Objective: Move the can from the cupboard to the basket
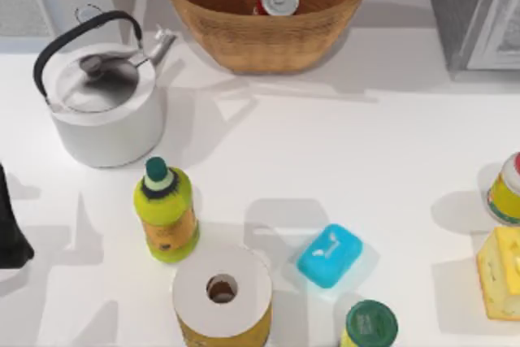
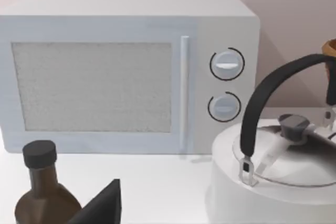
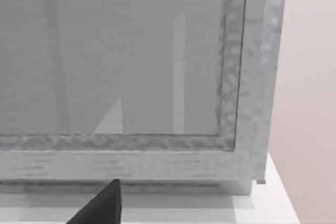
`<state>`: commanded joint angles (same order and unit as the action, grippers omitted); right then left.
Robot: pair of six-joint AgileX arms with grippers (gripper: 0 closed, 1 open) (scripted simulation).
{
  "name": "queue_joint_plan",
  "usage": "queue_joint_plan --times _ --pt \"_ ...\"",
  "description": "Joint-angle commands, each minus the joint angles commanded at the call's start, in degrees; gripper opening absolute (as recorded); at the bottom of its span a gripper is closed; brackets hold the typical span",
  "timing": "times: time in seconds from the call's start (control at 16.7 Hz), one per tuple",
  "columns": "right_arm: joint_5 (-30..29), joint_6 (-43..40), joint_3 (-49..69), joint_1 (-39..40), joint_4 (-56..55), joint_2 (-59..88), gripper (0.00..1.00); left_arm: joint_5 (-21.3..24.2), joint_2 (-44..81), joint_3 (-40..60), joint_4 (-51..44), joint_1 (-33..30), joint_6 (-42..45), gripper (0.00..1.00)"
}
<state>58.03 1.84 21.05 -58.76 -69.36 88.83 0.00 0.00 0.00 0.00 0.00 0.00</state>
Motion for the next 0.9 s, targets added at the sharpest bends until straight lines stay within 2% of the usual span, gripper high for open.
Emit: queue_joint_plan --times 0.3,0.48,0.66,0.9 --pt "-0.03 -0.01 0.44 0.16 0.73 -0.33 1.00 0.00 0.00 0.00 0.00 0.00 0.00 1.00" --pt "0.66 0.04 5.83 -0.33 5.80 -1.32 1.00 0.00 0.00 0.00 0.00 0.00 0.00 1.00" --pt "1.41 0.03 15.54 -0.95 16.16 -2.21 1.00 0.00 0.00 0.00 0.00 0.00 0.00 1.00" --pt "1.99 -0.01 32.78 -1.51 36.55 -3.70 1.00 0.00 0.00 0.00 0.00 0.00 0.00 1.00"
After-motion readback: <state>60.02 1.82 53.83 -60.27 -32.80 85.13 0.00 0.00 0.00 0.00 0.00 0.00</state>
